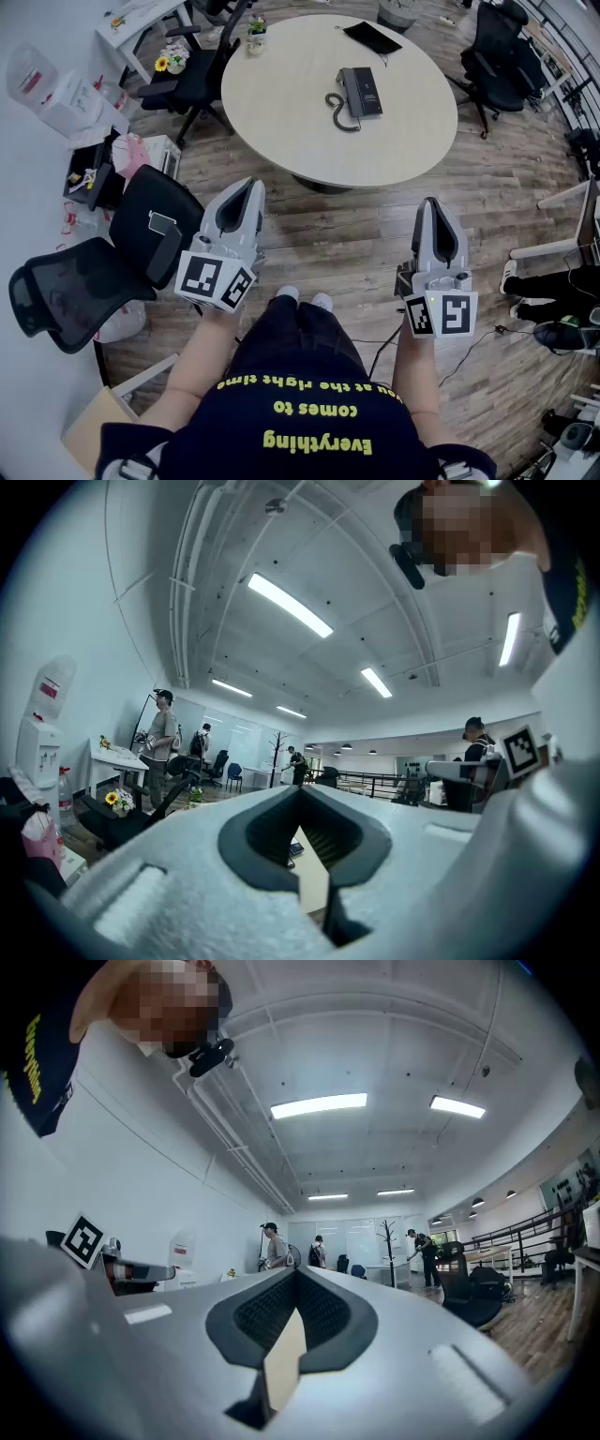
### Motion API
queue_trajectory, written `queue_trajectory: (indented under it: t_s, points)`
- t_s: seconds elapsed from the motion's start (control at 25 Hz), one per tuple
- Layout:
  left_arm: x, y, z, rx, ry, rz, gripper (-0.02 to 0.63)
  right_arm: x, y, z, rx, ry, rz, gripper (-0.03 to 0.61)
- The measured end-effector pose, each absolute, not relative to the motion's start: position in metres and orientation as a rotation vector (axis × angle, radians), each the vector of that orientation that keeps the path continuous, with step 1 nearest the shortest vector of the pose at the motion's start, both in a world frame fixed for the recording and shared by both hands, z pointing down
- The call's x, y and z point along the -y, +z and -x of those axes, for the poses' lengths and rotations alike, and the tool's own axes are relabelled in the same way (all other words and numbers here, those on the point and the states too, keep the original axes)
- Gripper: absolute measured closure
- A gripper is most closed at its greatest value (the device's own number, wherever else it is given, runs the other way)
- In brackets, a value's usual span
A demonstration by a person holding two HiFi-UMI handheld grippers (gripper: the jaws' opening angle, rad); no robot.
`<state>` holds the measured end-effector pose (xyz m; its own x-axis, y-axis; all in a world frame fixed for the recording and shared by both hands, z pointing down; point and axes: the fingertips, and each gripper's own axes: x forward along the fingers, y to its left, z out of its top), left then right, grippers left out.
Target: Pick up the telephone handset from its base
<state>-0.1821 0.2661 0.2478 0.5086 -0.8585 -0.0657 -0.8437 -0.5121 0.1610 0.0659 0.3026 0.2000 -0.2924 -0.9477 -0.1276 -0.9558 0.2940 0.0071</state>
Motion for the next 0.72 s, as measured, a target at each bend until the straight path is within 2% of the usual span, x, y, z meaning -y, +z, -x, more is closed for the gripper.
queue_trajectory:
  t_s: [0.52, 0.72]
  points:
    - [-0.255, 0.265, 0.178, 1.628, -0.082, -2.592, 0.611, -0.3, 0.221, -0.088, -2.47, 0.068, 1.82, 0.566]
    - [-0.25, 0.265, 0.167, 1.63, -0.094, -2.563, 0.54, -0.293, 0.229, -0.102, -2.495, 0.02, 1.803, 0.518]
